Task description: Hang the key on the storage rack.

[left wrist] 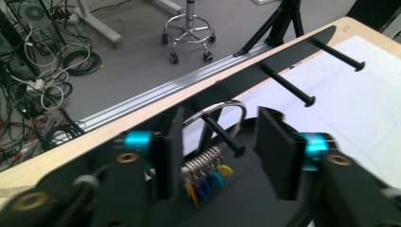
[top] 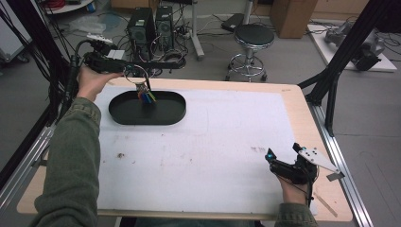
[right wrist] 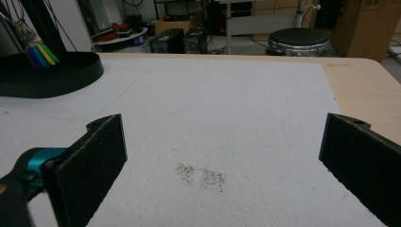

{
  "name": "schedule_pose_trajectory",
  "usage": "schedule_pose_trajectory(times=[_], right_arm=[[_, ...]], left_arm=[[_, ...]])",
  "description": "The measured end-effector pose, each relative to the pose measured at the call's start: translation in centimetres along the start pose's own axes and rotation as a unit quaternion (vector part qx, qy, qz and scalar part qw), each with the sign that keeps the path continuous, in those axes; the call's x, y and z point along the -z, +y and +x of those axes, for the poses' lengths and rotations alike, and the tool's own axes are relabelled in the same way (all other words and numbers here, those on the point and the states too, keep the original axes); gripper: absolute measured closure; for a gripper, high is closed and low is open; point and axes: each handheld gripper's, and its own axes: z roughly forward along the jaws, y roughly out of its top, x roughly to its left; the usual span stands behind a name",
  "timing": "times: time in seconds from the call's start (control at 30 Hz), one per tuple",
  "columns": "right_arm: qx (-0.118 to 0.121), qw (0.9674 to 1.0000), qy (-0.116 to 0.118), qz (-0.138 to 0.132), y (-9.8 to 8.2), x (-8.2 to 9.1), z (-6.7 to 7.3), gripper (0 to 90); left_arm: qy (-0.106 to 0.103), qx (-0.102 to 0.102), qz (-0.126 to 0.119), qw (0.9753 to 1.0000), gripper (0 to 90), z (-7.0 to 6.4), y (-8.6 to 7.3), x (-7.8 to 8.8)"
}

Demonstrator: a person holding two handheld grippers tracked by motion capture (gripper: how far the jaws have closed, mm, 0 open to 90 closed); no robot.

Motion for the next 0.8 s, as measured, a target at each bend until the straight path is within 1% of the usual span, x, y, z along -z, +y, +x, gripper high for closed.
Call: schedule_pose_trajectory(times=[0.03, 0.07, 0.1, 0.13, 0.17, 0.23, 0.33, 0.37, 0.43, 0.47, 0.5, 0.57, 0.6, 0.67, 0.7, 0.8], right_arm=[[0.000, 1.0000, 0.000, 0.000, 0.0, 0.0, 0.0, 0.5], [0.000, 1.0000, 0.000, 0.000, 0.0, 0.0, 0.0, 0.5], [-0.001, 1.0000, 0.000, 0.000, 0.0, 0.0, 0.0, 0.5], [-0.001, 1.0000, 0.000, 0.000, 0.0, 0.0, 0.0, 0.5], [-0.001, 1.0000, 0.000, 0.000, 0.0, 0.0, 0.0, 0.5], [-0.002, 1.0000, 0.001, -0.001, 0.1, 0.0, 0.0, 0.5], [-0.001, 1.0000, 0.002, -0.002, 0.1, -0.1, 0.0, 0.5], [-0.002, 1.0000, 0.002, -0.002, 0.1, -0.1, 0.0, 0.5], [0.000, 1.0000, 0.001, -0.003, 0.1, 0.0, 0.0, 0.5], [0.000, 1.0000, 0.000, -0.003, 0.1, 0.0, 0.0, 0.5], [-0.003, 1.0000, -0.001, -0.004, 0.1, 0.0, 0.0, 0.5], [-0.004, 1.0000, -0.002, -0.004, 0.1, 0.1, 0.0, 0.5], [-0.004, 1.0000, -0.002, -0.004, 0.1, 0.1, 0.0, 0.5], [-0.003, 1.0000, -0.003, -0.005, 0.1, 0.1, 0.1, 0.5], [-0.003, 1.0000, -0.002, -0.005, 0.1, 0.1, 0.1, 0.5], [-0.003, 1.0000, -0.002, -0.006, 0.1, 0.1, 0.0, 0.5]], left_arm=[[-0.001, -0.002, 0.001, 1.0000, 45.8, -0.2, 0.0, 0.1], [0.003, -0.008, 0.001, 1.0000, 42.4, -0.4, 0.0, 0.1], [0.003, -0.008, 0.001, 1.0000, 39.7, -0.4, 0.0, 0.1], [0.002, -0.010, -0.001, 0.9999, 37.0, -0.9, -0.1, 0.2], [-0.004, -0.005, -0.003, 1.0000, 34.3, -1.0, -0.1, 0.3], [-0.007, 0.000, -0.005, 1.0000, 29.6, -1.3, -0.1, 0.4], [-0.002, 0.000, -0.003, 1.0000, 22.7, -1.5, -0.2, 0.5], [0.000, 0.003, -0.003, 1.0000, 20.6, -1.6, -0.2, 0.6], [-0.002, 0.012, -0.007, 0.9999, 16.3, -1.7, -0.6, 0.6], [-0.003, 0.014, -0.008, 0.9999, 12.6, -1.8, -0.7, 0.6], [-0.002, 0.023, -0.011, 0.9997, 7.7, -1.9, -0.9, 0.6], [-0.003, 0.023, -0.009, 0.9997, 3.5, -2.0, -1.2, 0.5], [0.000, 0.020, 0.001, 0.9998, 1.6, -2.2, -1.5, 0.4], [-0.001, 0.019, 0.002, 0.9998, 1.6, -2.3, -1.7, 0.3], [0.002, 0.016, 0.005, 0.9999, 1.6, -2.5, -1.9, 0.4], [0.004, 0.014, -0.001, 0.9999, 1.6, -2.8, -2.1, 0.6]])
